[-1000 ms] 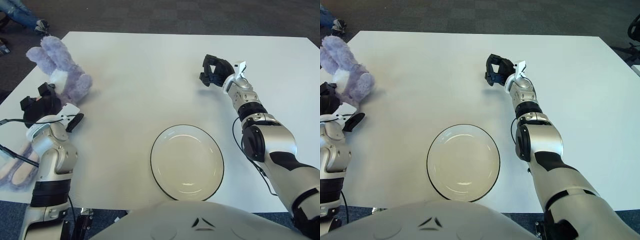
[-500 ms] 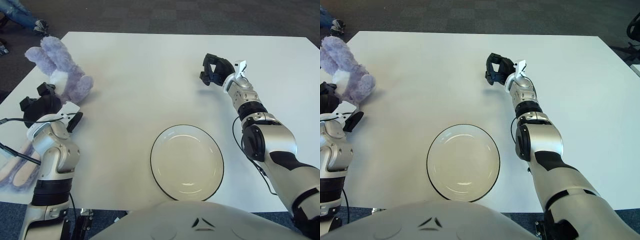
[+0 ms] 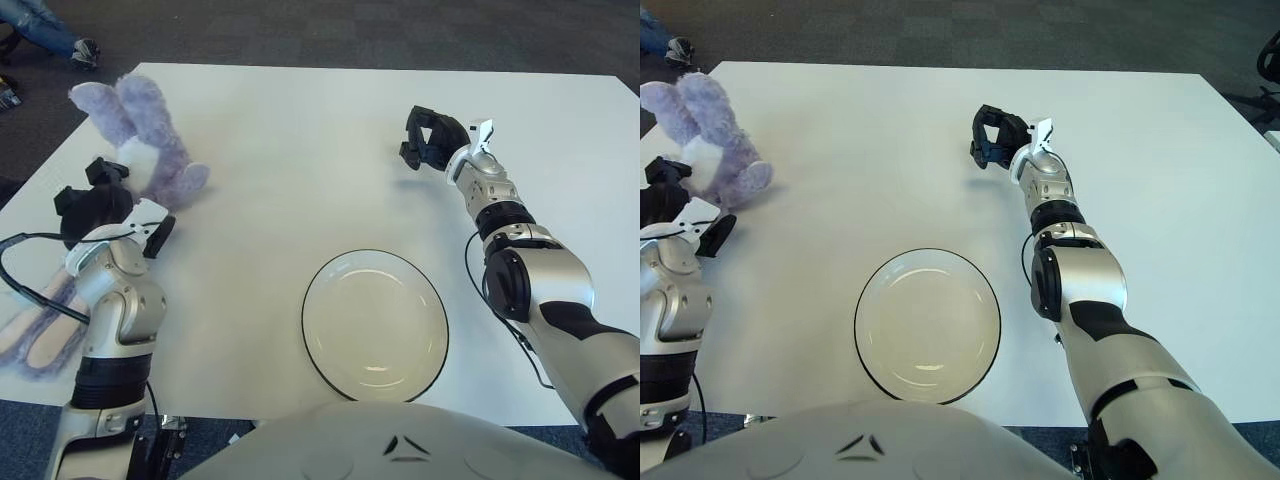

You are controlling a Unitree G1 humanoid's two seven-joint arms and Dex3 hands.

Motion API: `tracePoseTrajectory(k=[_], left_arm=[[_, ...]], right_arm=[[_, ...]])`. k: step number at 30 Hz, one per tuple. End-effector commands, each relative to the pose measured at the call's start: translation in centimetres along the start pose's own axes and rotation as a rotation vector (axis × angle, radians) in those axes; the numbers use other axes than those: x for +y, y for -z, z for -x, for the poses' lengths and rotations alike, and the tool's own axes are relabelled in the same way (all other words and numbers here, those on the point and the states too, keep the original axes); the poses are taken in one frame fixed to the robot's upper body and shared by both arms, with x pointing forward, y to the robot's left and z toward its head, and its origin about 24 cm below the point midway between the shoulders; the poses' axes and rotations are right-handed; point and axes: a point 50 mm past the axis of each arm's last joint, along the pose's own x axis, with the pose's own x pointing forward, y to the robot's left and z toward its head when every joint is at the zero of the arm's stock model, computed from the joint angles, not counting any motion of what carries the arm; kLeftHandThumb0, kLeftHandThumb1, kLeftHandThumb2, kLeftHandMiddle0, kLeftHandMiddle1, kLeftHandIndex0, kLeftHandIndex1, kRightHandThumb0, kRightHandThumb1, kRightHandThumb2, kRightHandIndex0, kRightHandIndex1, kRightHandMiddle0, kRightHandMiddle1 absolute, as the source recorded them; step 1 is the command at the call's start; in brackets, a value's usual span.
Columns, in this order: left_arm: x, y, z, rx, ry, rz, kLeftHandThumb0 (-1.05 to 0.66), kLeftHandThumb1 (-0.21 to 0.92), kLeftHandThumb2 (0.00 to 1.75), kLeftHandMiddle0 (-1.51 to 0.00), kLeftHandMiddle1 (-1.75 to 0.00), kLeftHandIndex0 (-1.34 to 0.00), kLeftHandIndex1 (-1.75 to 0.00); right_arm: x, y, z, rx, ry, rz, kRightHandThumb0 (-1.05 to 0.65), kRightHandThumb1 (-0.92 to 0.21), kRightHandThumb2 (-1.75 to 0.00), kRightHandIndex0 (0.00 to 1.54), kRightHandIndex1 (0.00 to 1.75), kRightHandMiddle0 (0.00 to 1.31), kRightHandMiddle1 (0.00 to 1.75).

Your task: Put the doll into the plate.

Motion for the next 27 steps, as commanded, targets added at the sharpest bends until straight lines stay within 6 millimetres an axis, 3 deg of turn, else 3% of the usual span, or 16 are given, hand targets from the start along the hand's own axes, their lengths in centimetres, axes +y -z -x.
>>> tracePoseTrajectory(k=[1,27], left_arm=[[-0.88,-0.37,0.25,-0.044,0.034,-0.041,0.16,0.08,1.43,0.0,-1.52,0.0,-1.6],[-1.49,-0.91,-0.09,-0.051,0.007,-0.237,0.17,0.08,1.46,0.0,-1.74,0.0,-1.59]], right_arm=[[-0.26,-1.01,-0.12,-0.029,-0.001,0.007,-0.47,-0.33,-1.3,1.27,1.75,0.6,1.75],[-0.21,-1.18,-0.08,-0.042,-0.015,0.008,-0.47,-0.34,-1.29,1.28,1.75,0.59,1.75]])
